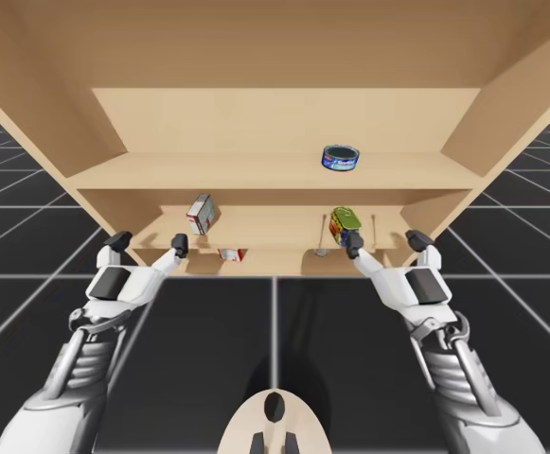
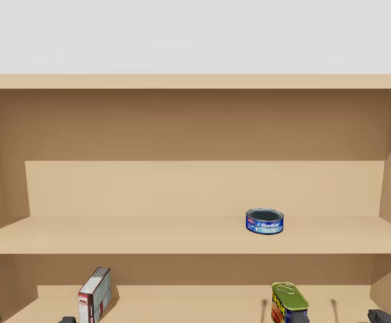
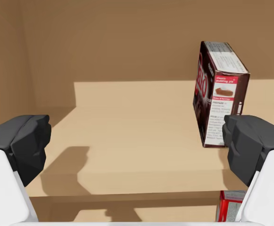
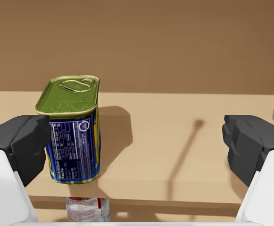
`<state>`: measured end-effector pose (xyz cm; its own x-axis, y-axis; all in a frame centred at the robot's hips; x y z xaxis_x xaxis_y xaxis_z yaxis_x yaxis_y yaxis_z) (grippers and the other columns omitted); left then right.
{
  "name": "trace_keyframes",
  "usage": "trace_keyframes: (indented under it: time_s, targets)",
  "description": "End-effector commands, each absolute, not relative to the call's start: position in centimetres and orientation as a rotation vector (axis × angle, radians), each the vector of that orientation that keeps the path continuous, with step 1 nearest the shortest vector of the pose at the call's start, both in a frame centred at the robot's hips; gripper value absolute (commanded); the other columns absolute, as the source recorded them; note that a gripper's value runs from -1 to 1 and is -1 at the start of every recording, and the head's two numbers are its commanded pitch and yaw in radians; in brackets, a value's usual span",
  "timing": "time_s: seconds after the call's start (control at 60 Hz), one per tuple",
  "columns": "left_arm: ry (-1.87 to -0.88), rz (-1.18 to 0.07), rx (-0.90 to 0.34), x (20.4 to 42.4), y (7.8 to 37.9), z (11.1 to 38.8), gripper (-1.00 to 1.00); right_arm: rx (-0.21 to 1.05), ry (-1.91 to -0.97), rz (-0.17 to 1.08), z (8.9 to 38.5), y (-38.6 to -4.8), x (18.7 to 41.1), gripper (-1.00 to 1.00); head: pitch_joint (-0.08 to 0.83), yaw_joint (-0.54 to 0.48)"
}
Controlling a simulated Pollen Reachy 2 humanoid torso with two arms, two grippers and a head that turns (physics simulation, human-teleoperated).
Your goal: Look through the shelves, find the gelatin box, and take it.
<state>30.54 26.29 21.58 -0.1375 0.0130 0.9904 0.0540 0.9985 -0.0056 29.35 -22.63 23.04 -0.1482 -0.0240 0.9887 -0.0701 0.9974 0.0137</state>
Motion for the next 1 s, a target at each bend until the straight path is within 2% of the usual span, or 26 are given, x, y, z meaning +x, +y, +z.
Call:
trace_keyframes:
  time_s: [0.017, 0.15, 0.483, 0.683, 0.867, 1.0]
  targets:
    - [-1.712, -0.038, -0.04, 30.5, 26.4, 21.6, -1.0, 0.065, -1.716, 0.008, 22.8, -22.4, 29.2, -1.0, 0.003, 0.0]
    - [-1.719, -0.037, -0.045, 30.5, 26.5, 21.6, -1.0, 0.096, -1.69, 0.031, 23.2, -22.6, 29.2, -1.0, 0.037, -0.01]
    - [-1.731, -0.047, -0.053, 30.4, 26.5, 21.7, -1.0, 0.102, -1.688, 0.002, 23.4, -23.1, 29.3, -1.0, 0.312, 0.0]
    - [-1.735, -0.058, -0.056, 30.3, 26.4, 21.7, -1.0, 0.083, -1.681, 0.022, 23.2, -23.0, 29.3, -1.0, 0.47, 0.07]
    - [-1.739, -0.074, -0.064, 30.1, 26.0, 21.8, -1.0, 0.062, -1.683, 0.041, 23.0, -22.9, 29.3, -1.0, 0.552, 0.15]
    - [-1.758, -0.086, -0.087, 29.1, 25.1, 22.2, -1.0, 0.051, -1.681, 0.051, 22.9, -22.8, 29.3, -1.0, 0.576, 0.19]
